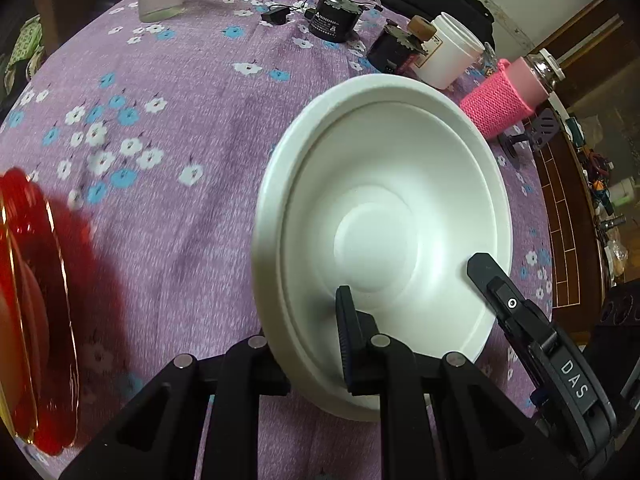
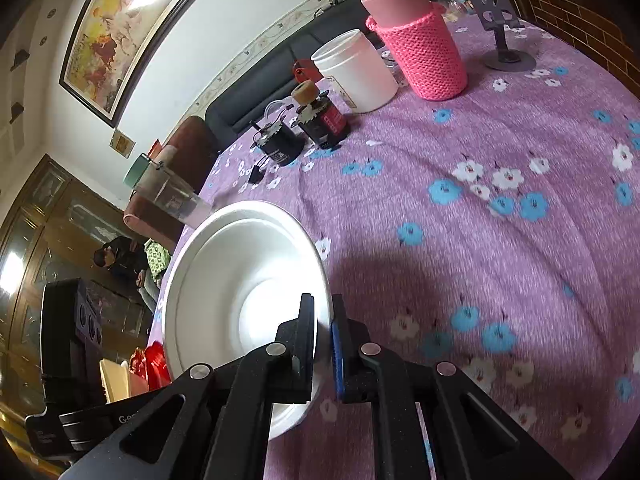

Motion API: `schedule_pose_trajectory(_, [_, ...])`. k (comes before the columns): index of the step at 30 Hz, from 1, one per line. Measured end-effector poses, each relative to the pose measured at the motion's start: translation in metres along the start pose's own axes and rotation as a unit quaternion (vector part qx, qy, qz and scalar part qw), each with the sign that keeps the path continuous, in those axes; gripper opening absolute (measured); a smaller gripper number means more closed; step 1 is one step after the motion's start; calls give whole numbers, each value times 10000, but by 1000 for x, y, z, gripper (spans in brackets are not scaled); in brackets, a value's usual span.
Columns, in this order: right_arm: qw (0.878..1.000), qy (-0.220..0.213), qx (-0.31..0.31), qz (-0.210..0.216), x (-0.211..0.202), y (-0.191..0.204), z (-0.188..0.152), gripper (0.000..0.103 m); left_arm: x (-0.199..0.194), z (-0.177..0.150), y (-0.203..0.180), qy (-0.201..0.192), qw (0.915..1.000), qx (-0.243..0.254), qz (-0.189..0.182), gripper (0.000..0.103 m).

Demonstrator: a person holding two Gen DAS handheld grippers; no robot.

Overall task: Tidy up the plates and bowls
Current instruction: 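Lift the white bowl and carry it toward the plate stack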

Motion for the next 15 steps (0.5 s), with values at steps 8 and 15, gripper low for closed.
schedule_pose_trajectory(8, [9998, -68, 129, 153, -16, 0, -25, 9, -13, -24, 5, -147, 9997, 159, -69, 16])
schedule_pose_trajectory(15, [9993, -112, 215, 268, -29, 3, -47, 9, -31, -47, 10, -417, 9982, 441, -17, 16])
Point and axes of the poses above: each gripper's, at about its wrist camera, not at the fingertips, and x roughly the way its jaws point, y to its left, z to its top, the point moved 1 cm from there along x, roughly the way its jaws point, and after that the axes turned 10 degrees about -z, right-handed, at the moved point
